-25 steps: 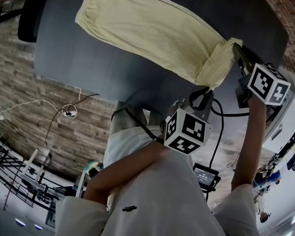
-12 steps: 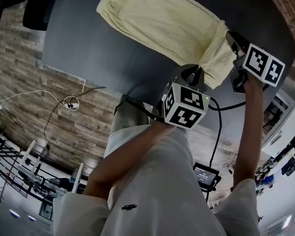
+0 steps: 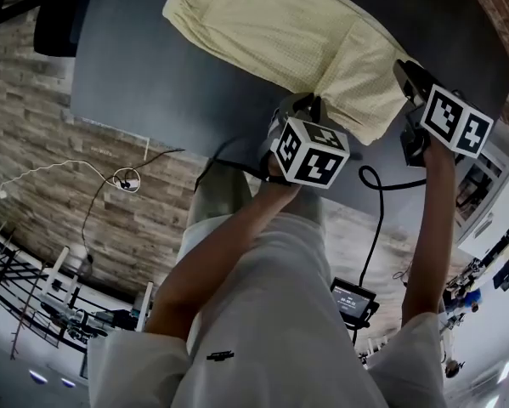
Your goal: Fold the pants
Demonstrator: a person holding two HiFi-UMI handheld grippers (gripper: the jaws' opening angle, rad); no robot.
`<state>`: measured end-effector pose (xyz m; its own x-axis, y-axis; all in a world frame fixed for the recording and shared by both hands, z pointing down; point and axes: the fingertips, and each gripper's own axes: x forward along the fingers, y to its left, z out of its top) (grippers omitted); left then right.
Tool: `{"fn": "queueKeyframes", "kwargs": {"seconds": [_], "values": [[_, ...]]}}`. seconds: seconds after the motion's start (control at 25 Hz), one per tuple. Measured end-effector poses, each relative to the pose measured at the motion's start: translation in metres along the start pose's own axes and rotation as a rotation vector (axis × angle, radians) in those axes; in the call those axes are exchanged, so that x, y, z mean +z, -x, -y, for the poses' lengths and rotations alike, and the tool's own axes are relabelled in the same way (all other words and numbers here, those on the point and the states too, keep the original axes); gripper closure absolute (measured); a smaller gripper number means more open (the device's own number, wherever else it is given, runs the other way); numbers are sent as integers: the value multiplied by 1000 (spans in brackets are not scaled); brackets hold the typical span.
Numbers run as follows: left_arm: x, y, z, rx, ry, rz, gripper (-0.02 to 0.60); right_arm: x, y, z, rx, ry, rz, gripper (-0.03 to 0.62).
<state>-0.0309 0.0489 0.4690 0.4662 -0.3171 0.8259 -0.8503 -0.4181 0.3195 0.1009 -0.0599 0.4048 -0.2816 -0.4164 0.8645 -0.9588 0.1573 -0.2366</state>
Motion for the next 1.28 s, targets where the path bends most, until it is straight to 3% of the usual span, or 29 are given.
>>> {"fn": "queueKeyframes", "kwargs": {"seconds": [0.12,0.32,0.56,0.72,0.92,1.04,1.28], "values": [[3,-4,18,48,-39,-6,506,-15,21,29,-9,-2,-5,474],[28,21,51,105,-73,81,503,-28,41,61,-4,-13,-4,473],[29,34,90,42,-140,133,486,-35,32,56,23,-15,-6,433],[5,14,114,-20,-192,79,446,-39,24,48,54,-2,-28,405],[-12,-13,149,-44,-235,16,385,-50,16,56,132,-2,-74,387],[-21,-35,154,-18,-257,-33,333,-56,6,65,179,-26,-102,376],[-28,-61,162,64,-365,-56,331,-52,-7,88,253,-74,-123,355]]}}
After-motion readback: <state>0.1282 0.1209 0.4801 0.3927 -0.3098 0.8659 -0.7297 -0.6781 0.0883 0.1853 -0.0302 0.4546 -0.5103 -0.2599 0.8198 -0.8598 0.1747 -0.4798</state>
